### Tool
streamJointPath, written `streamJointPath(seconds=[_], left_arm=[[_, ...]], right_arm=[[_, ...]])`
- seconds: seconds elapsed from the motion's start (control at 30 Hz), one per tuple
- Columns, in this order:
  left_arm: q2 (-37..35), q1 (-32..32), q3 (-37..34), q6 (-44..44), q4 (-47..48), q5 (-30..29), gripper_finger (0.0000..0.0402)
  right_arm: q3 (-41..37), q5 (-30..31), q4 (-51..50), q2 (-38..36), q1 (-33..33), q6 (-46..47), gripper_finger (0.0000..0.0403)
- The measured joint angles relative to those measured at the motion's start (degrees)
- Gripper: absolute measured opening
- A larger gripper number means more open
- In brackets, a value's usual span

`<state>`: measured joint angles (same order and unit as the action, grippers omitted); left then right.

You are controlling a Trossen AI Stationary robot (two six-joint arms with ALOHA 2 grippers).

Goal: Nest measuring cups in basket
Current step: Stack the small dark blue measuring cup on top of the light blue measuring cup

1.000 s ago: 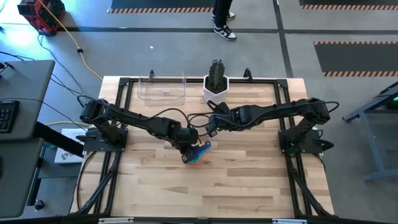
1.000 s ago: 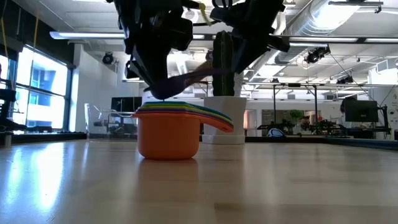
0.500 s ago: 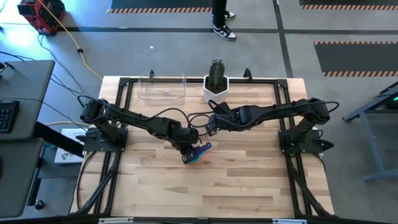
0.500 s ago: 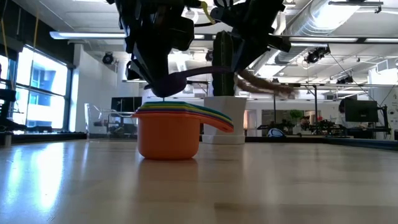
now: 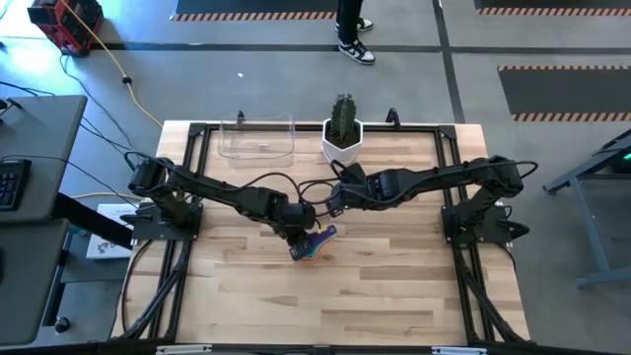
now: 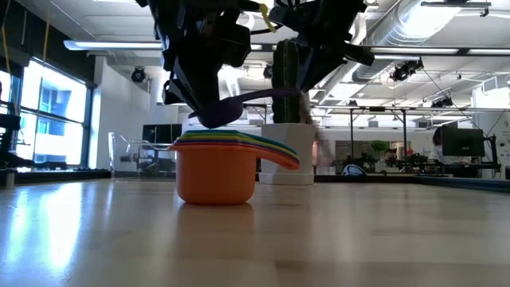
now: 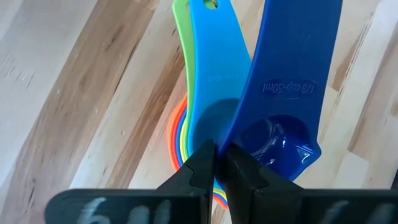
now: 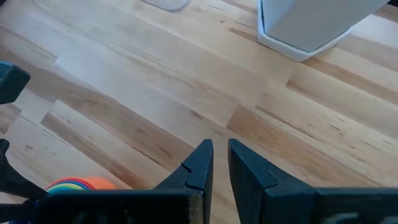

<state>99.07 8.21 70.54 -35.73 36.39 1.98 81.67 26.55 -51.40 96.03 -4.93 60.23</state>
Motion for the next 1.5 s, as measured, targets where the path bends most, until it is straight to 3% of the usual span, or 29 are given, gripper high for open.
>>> streamJointPath(seconds=[0.43, 0.77, 0.97, 1.13, 1.33, 1.5], left_arm=[[0.0, 0.0, 0.0, 1.8, -0.1, 0.5, 0.0021], [0.0, -0.3, 0.0, 1.5, -0.3, 2.0, 0.0079], [0.0, -0.4, 0.0, 0.3, -0.3, 2.5, 0.0094], [0.0, -0.6, 0.0, 0.9, -0.2, 2.6, 0.0094], [-0.1, -0.8, 0.0, 2.9, -0.2, 2.6, 0.0094], [-0.1, -1.2, 0.0, 4.8, -0.1, 2.4, 0.0094]], right_arm=[[0.0, -0.1, 0.0, 0.0, 0.0, 0.4, 0.0041], [0.0, -0.1, 0.0, 0.0, 0.0, 0.3, 0.0041], [0.0, -0.7, 0.0, 0.0, 0.0, 0.3, 0.0041], [0.0, -7.3, 0.0, 0.0, -0.4, 0.6, 0.0041], [0.0, -16.0, 1.1, 0.0, -5.4, 7.5, 0.0041], [0.0, -18.0, 6.4, 0.0, -11.1, 13.6, 0.0041]])
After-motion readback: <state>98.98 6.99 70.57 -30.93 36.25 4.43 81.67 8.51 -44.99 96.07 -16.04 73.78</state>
